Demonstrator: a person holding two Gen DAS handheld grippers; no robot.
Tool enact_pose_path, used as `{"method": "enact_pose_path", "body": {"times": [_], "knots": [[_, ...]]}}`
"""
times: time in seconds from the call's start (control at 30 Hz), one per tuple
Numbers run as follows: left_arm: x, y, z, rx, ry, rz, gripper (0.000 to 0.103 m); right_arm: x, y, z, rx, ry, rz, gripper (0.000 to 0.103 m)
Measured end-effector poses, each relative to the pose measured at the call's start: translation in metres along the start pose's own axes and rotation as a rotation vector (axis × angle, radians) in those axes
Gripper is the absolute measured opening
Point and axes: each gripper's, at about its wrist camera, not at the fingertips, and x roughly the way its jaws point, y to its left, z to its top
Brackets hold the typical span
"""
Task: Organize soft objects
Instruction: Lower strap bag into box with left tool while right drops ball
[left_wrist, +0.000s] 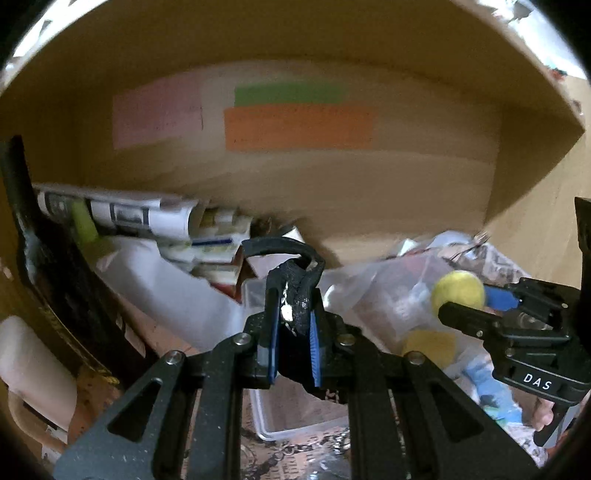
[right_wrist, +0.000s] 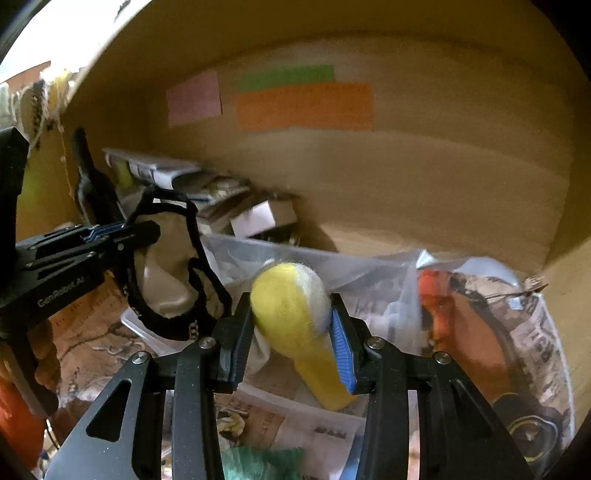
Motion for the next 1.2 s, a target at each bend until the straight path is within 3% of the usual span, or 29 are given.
{"method": "enact_pose_path", "body": {"times": [0.27, 0.57, 0.67, 0.8, 0.93, 1.1, 1.2], "knots": [[0.029, 0.007, -0.015, -0.003, 0.090, -0.015, 0.013, 0.032, -0.004, -0.006, 0.021, 0.103, -0.013, 0.036], [0.046, -0.005, -0.026, 0.046, 0.159, -0.021, 0.015, 0.040, -0.004, -0.010, 0.004, 0.145, -0.029, 0.037], [0.046, -0.006, -0.028, 0.044, 0.183, -0.030, 0.023, 0.040, -0.005, -0.011, 0.004, 0.154, -0.026, 0.039], [0.039, -0.003, -0.029, 0.020, 0.184, -0.047, 0.043, 0.033, -0.003, -0.011, -0.006, 0.135, -0.040, 0.056], [0.021, -0.001, -0.025, 0.009, 0.152, -0.058, 0.055, 0.022, -0.001, -0.007, -0.031, 0.100, -0.053, 0.062], [-0.008, 0.000, -0.017, 0.004, 0.086, -0.060, 0.072, -0.009, 0.004, 0.000, -0.040, 0.011, -0.068, 0.081], [-0.027, 0.001, -0.013, -0.002, 0.050, -0.064, 0.084, -0.030, 0.008, 0.002, -0.043, -0.042, -0.067, 0.084]]}}
